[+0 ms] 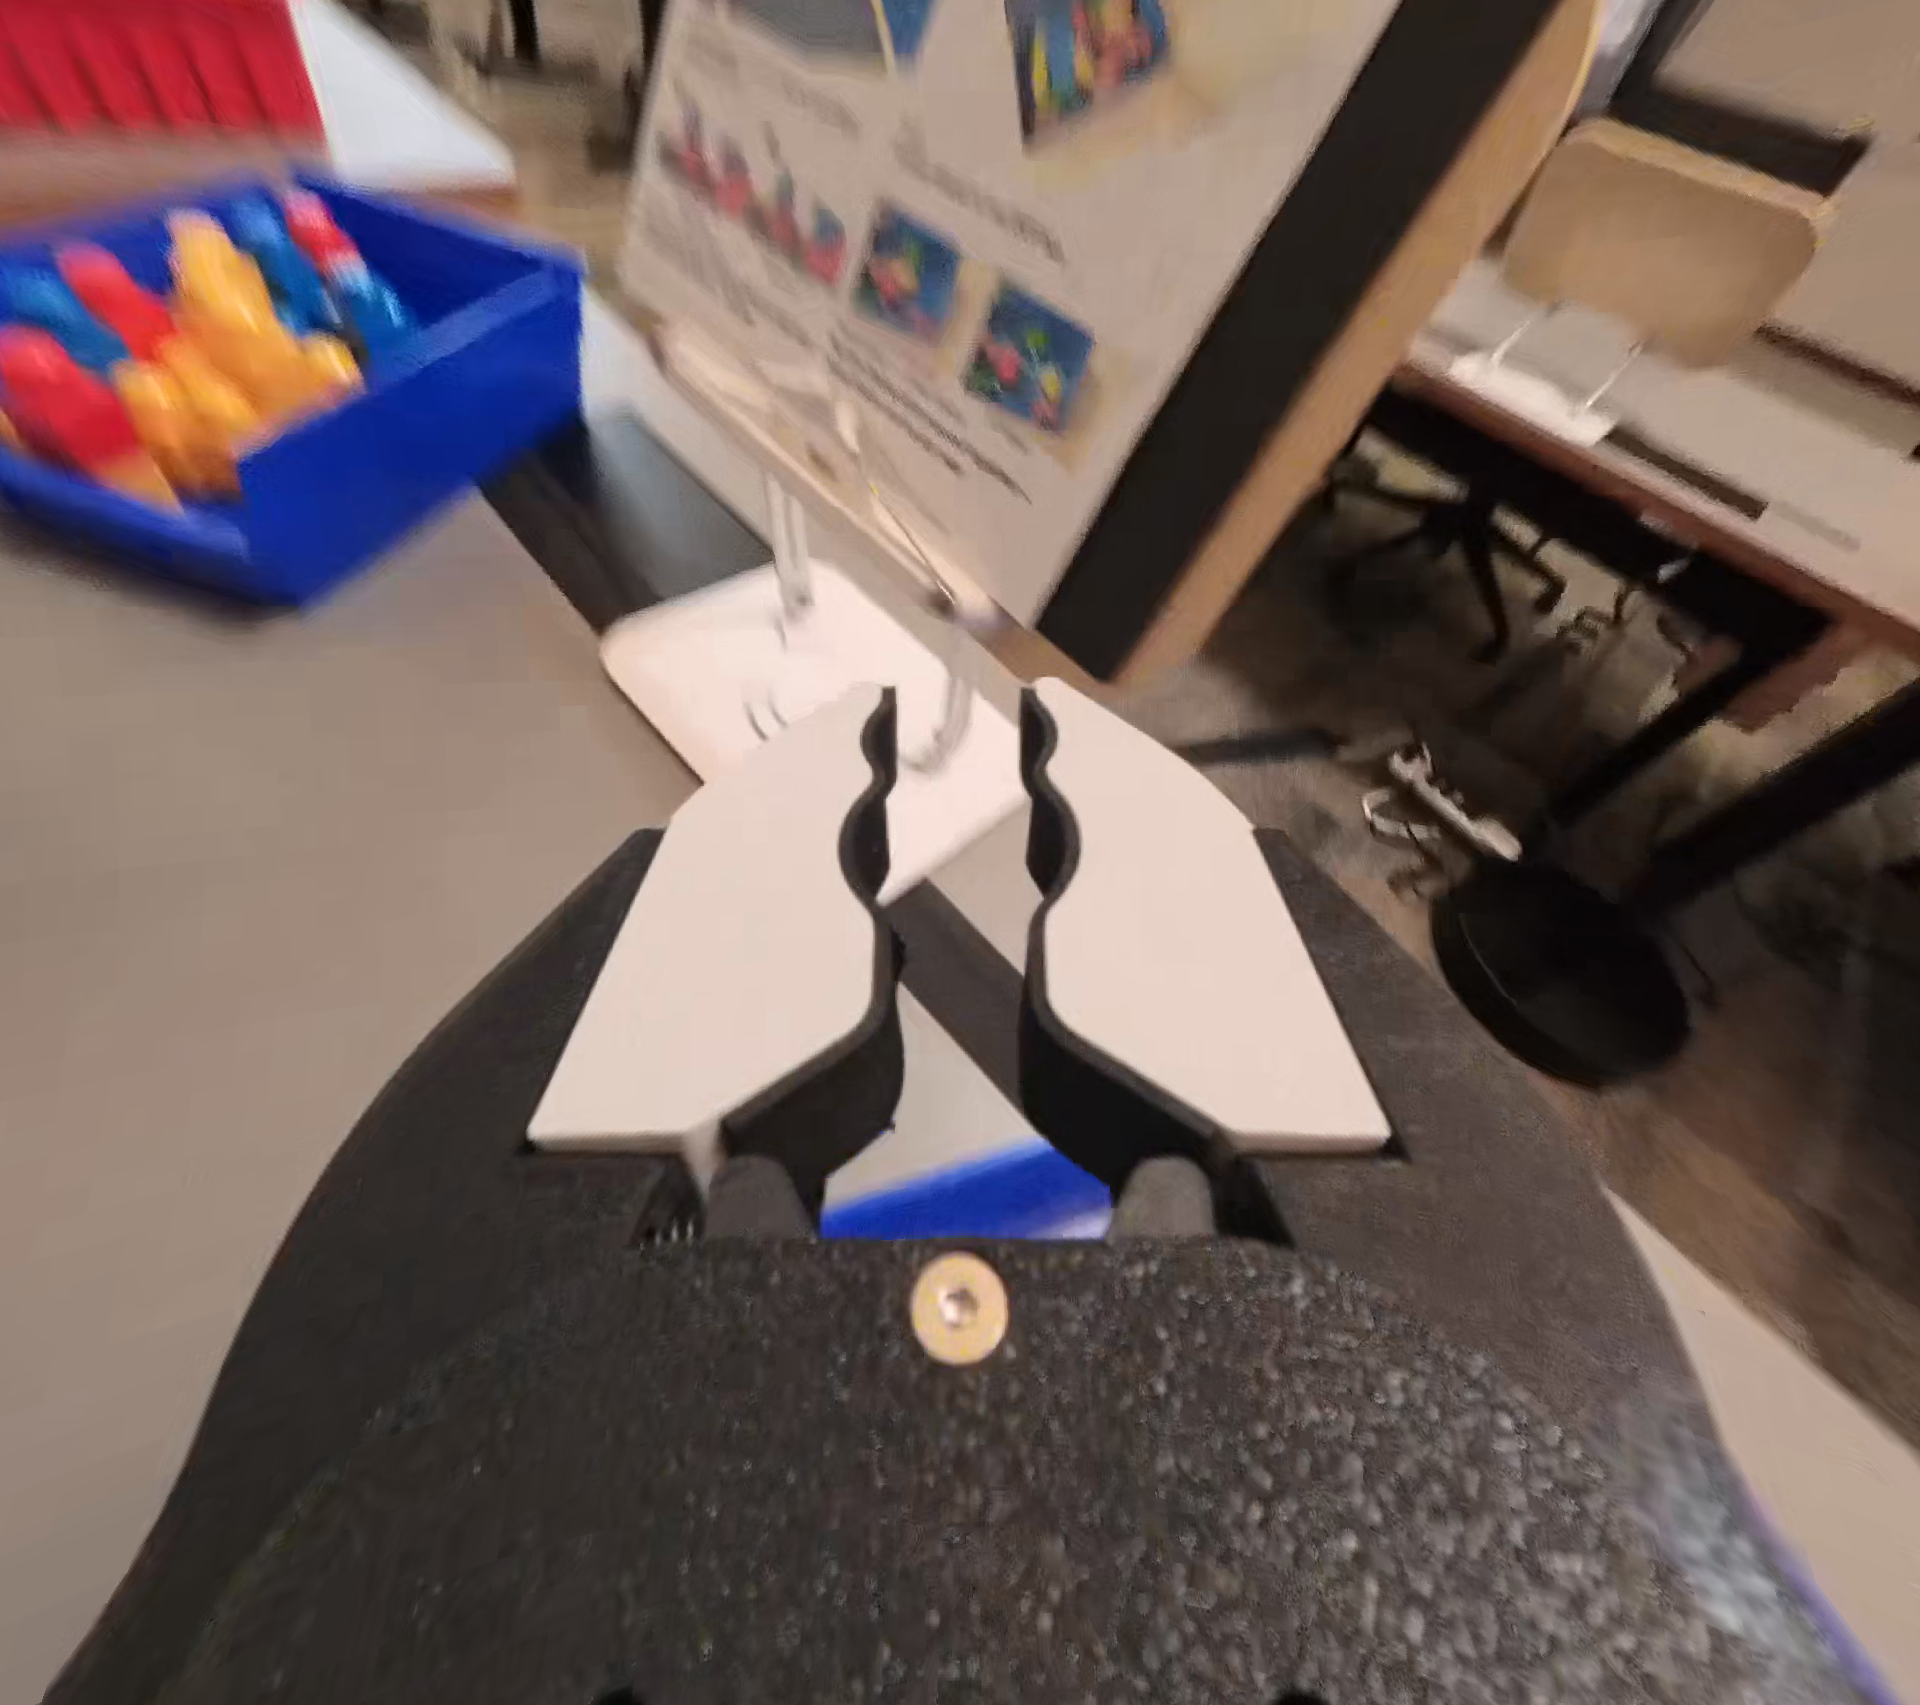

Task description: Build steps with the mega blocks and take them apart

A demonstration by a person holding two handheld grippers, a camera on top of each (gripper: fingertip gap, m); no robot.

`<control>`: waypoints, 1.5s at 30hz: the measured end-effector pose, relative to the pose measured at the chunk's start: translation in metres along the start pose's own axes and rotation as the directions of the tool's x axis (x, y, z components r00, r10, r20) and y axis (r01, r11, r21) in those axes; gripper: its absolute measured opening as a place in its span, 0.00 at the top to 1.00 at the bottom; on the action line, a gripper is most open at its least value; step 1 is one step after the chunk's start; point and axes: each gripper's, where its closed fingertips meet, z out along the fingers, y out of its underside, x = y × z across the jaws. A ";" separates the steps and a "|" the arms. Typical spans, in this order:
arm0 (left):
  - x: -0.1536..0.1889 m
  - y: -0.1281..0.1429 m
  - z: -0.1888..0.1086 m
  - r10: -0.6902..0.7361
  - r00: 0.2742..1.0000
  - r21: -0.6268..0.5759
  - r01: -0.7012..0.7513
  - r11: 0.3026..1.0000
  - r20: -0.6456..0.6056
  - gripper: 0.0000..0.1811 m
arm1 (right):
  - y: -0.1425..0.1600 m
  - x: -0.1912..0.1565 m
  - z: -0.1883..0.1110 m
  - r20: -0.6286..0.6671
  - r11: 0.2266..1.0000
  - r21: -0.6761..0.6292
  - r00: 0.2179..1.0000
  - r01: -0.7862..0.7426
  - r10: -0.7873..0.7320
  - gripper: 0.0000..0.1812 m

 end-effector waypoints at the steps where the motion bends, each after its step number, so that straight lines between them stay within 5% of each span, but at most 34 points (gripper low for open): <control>1: -0.005 -0.003 -0.002 -0.018 1.000 0.010 0.018 1.000 0.011 1.00 | -0.007 -0.018 -0.007 -0.014 0.996 0.081 0.999 -0.038 0.039 0.90; 7: -0.032 -0.015 -0.015 0.011 0.995 0.040 -0.015 0.999 0.099 1.00 | 0.014 -0.093 -0.044 -0.166 0.925 0.332 0.954 -0.185 0.250 1.00; 14: -0.062 -0.024 -0.029 0.044 0.975 0.023 -0.050 0.998 0.218 1.00 | 0.058 -0.134 -0.074 -0.334 0.935 0.314 0.903 -0.163 0.270 1.00; 24: -0.144 -0.037 -0.099 0.157 0.853 -0.096 -0.126 0.987 0.497 1.00 | 0.105 -0.124 -0.085 -0.411 0.964 0.252 0.894 -0.079 0.181 1.00; 29: -0.195 -0.043 -0.131 0.205 0.826 -0.256 -0.076 0.964 0.525 0.87 | 0.102 -0.127 -0.088 -0.371 0.960 0.270 0.911 -0.080 0.180 1.00; 34: -0.199 -0.017 -0.133 0.263 0.910 -0.571 -0.037 0.820 0.319 0.83 | 0.099 -0.127 -0.093 -0.355 0.955 0.282 0.915 -0.092 0.193 1.00; 38: -0.185 0.016 -0.124 0.260 0.955 -0.771 -0.058 0.635 0.142 0.75 | 0.098 -0.133 -0.089 -0.329 0.957 0.275 0.926 -0.093 0.185 1.00; 45: -0.201 0.065 -0.120 0.312 0.950 -0.943 -0.090 0.320 0.015 0.67 | 0.103 -0.141 -0.082 -0.312 0.972 0.223 0.939 -0.075 0.144 1.00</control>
